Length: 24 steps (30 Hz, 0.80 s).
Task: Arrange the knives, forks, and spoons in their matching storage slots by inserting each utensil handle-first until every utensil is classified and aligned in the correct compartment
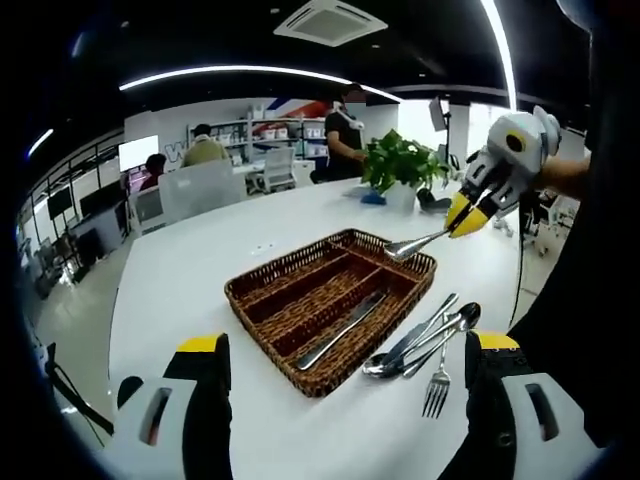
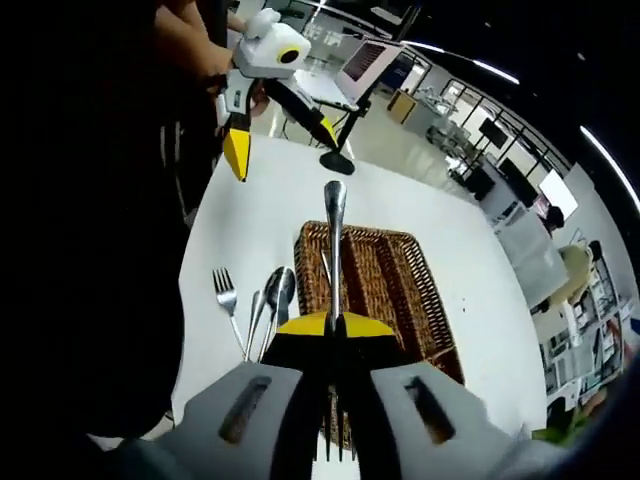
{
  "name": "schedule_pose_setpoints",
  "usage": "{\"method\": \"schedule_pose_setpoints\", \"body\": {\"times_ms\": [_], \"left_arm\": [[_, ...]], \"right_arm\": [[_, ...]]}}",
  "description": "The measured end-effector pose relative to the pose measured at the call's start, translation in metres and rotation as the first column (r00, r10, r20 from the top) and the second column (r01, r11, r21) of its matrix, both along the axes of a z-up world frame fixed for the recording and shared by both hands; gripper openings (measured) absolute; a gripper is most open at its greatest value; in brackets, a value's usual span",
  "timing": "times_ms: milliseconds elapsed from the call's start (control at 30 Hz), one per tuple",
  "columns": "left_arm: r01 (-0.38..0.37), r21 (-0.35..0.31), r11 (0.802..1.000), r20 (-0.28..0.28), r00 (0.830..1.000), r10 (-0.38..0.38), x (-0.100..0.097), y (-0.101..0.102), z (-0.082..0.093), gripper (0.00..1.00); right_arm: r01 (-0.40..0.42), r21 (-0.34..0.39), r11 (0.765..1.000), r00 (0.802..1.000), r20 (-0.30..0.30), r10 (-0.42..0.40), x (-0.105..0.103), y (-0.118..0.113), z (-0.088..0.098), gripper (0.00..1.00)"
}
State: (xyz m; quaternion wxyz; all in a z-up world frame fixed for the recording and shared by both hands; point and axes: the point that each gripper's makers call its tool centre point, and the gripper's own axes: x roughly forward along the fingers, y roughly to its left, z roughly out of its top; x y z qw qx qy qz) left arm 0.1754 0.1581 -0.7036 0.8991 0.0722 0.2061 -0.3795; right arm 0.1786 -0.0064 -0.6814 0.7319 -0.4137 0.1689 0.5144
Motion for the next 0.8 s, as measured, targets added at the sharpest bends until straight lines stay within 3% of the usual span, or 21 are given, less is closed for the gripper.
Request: {"method": "schedule_pose_setpoints", "body": {"times_ms": [267,633,800], "left_arm": [[-0.003,-0.012,1.000,0.022,1.000,0.003,0.003,0.000,0.011,0.99],[-0.011,-0.011,1.000,0.034,0.999,0.012,0.004,-0.004,0.015,0.99],[0.025,0.066,0.997,0.030,0.999,-0.027,0.003,-0.004,0.007,0.97]], "right_arm": [[-0.012,-0.020,1.000,0.997,0.072,0.014,0.011,-0.004,0.021,0.00],[-0.024,-0.026,0.999,0.995,0.093,0.027,0.005,-0.005,0.032,0.00],[-0.022,-0.028,0.999,0.995,0.095,0.025,0.011,-0.009,0.036,0.00]]}}
